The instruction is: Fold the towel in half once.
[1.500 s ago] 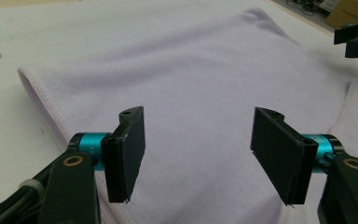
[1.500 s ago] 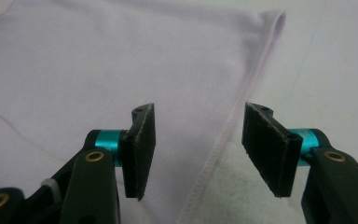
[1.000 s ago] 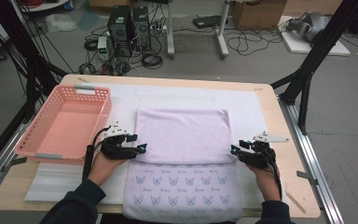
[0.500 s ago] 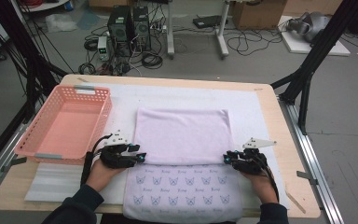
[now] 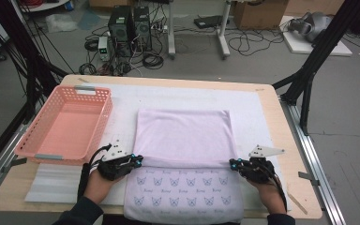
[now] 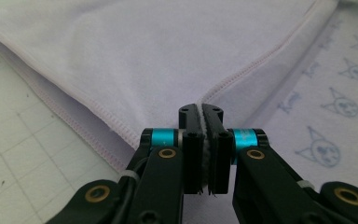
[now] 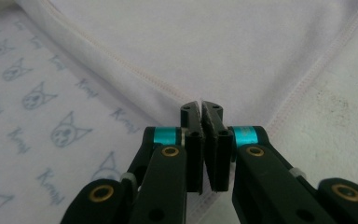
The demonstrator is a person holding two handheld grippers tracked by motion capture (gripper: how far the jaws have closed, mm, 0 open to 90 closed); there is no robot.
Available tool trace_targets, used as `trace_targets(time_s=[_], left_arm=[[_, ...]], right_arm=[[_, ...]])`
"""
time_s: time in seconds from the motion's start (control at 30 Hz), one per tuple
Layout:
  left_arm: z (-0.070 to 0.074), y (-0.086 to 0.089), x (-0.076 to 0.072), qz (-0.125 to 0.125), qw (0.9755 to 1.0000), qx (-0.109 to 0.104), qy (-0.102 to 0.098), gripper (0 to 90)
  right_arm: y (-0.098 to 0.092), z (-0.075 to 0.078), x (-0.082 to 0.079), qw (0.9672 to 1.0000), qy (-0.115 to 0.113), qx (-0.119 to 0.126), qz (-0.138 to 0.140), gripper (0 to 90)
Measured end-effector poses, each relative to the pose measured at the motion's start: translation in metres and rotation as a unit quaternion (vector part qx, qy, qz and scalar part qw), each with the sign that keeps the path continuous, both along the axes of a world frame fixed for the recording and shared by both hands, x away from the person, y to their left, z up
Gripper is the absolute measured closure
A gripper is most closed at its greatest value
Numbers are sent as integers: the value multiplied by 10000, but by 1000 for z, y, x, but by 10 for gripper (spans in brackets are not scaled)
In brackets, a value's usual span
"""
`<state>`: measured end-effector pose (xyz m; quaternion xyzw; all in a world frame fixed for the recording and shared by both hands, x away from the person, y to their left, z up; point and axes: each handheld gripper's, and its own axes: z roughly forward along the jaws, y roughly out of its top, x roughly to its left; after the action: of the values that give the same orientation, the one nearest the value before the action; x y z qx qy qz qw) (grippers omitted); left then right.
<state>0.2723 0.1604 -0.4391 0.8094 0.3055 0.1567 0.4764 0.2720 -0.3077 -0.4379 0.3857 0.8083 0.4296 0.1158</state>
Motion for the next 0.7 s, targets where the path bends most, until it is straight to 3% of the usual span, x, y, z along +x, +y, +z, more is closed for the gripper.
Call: trace_targets(time_s=[0.17,0.7], left_arm=[[-1,2,-15,-24,9998,49,-213,858],[-1,9,-51,-187,9996,4,-192,844]], right_arm=[[-1,3,-14,9999,-113,62,-1,874],[-3,5,-59,9998,-138,95,-44,874]])
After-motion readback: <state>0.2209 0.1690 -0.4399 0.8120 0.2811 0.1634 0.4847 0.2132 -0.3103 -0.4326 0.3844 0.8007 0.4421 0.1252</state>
